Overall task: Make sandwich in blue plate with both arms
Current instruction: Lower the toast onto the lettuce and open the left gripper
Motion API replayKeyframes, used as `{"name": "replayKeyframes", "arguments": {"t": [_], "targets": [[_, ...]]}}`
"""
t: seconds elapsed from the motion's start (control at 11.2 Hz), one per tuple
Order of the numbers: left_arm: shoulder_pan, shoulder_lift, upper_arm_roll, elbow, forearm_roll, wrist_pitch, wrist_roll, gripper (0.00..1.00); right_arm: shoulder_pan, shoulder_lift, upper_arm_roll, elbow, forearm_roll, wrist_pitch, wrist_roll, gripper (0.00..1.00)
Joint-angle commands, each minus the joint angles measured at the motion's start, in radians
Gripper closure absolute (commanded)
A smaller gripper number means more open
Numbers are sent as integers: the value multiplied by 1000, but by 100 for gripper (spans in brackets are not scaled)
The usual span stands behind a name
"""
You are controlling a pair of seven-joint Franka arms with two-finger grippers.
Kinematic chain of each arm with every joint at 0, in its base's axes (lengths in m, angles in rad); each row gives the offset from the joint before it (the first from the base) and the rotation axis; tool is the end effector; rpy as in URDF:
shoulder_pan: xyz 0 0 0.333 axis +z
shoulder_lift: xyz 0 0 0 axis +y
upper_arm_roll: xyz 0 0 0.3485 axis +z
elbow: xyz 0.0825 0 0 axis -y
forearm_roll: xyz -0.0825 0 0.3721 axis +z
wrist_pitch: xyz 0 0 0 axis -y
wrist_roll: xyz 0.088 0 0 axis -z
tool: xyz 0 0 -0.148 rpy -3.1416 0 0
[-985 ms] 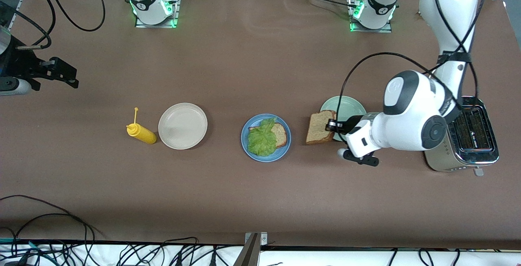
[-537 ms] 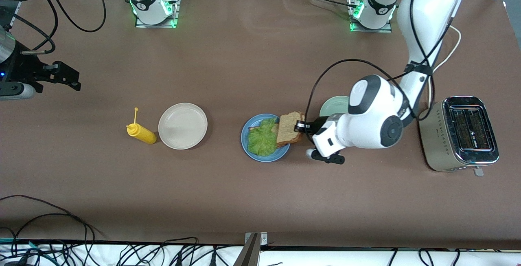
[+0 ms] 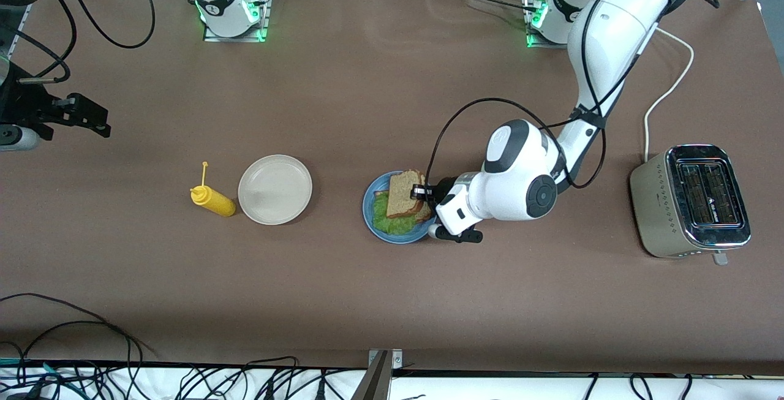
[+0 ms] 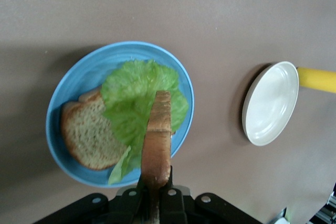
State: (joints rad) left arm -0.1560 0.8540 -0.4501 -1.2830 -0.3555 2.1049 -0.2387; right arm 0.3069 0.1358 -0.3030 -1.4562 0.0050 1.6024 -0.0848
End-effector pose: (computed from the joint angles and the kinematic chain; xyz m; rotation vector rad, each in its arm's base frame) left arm 0.6628 -0.3871 0.2766 2.5271 -0.0469 -0.3005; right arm 0.5905 0.0153 0.5980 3.1022 0.1421 0.0235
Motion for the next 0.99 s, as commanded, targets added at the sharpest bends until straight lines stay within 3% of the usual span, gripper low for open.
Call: {"name": "replayKeyframes", "arguments": {"t": [0.0, 0.27, 0.36, 0.45, 0.54, 0.63, 0.9], "targets": [[-7, 49, -30, 39, -26, 66, -11, 100, 3, -5, -1, -4, 1, -3, -18, 0], [-5, 69, -30, 36, -25, 84, 1, 100, 3, 1, -1, -6, 1, -3, -27, 0], [-4, 69, -29, 33, -23, 84, 4, 88, 3, 1, -1, -4, 3, 2, -27, 0], [1, 68, -28, 33, -20, 84, 5, 68, 3, 1, -1, -4, 4, 2, -27, 0], [6, 66, -27, 34, -16, 83, 2, 26, 3, 1, -1, -4, 6, 2, -27, 0], [7, 57, -21, 36, -1, 81, 2, 0, 3, 2, -1, -6, 6, 2, -29, 0], [12, 24, -19, 34, 75, 66, -8, 0, 0, 2, -1, -6, 4, 7, -27, 0]]}}
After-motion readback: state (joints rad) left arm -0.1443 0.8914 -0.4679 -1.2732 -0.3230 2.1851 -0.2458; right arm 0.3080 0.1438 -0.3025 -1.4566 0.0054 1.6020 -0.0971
